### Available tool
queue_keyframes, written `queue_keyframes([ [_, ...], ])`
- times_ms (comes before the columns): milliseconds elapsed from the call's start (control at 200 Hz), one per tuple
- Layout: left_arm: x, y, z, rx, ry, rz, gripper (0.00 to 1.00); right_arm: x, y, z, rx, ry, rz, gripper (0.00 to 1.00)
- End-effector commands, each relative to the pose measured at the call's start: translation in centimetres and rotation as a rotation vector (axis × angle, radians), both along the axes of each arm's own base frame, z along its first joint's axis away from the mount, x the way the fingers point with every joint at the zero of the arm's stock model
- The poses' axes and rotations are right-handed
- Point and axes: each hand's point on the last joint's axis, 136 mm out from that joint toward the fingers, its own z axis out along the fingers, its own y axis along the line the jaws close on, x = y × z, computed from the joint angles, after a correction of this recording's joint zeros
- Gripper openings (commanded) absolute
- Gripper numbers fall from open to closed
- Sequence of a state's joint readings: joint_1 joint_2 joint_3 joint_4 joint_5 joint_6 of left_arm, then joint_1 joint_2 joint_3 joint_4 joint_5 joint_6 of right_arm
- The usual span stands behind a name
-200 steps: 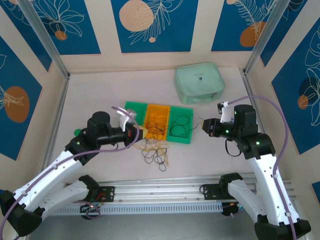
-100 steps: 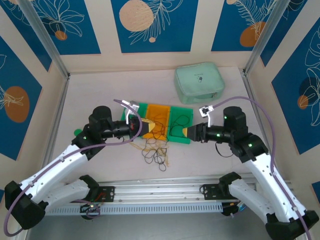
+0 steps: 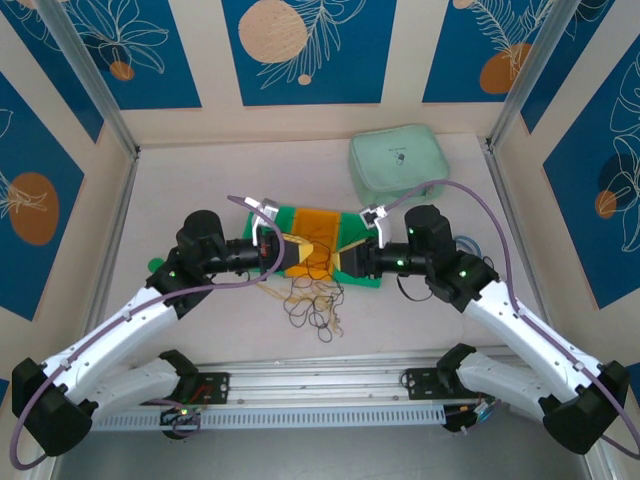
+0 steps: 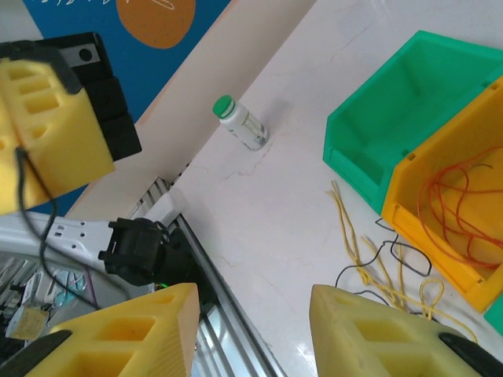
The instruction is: Untangle the cables
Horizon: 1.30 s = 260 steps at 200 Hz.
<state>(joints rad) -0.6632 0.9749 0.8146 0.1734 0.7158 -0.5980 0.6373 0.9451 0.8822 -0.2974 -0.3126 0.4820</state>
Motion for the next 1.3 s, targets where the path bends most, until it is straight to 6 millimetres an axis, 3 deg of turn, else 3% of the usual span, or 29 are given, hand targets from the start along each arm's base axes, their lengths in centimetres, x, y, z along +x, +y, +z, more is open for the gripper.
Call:
queue_keyframes([
  [0, -0.1, -0.1, 1.8, -0.042, -0.038, -0.028, 0.0, 0.7, 0.8, 2.5, 0.038, -0.086, 0.005, 0.42],
  [425, 0.2, -0.4, 1.3, -0.037, -0.032, -0.036, 0.0, -0.3, 2.8, 4.6, 0.125, -0.083, 0.142, 0.41],
  [725, 0.4, -0.3, 1.0, -0.015, -0.045, -0.02, 0.0, -0.8, 2.7, 5.1, 0.135, -0.076, 0.18, 0.4],
  [1025, -0.3, 0.1, 3.2, -0.05, -0.079, -0.029, 0.0, -1.5, 0.7, 3.1, 0.092, -0.091, 0.207, 0.48],
  [1296, -0.9, 0.0, 5.2, -0.113, -0.095, -0.065, 0.0, -2.0, 1.3, 2.5, 0.168, -0.061, 0.327, 0.48],
])
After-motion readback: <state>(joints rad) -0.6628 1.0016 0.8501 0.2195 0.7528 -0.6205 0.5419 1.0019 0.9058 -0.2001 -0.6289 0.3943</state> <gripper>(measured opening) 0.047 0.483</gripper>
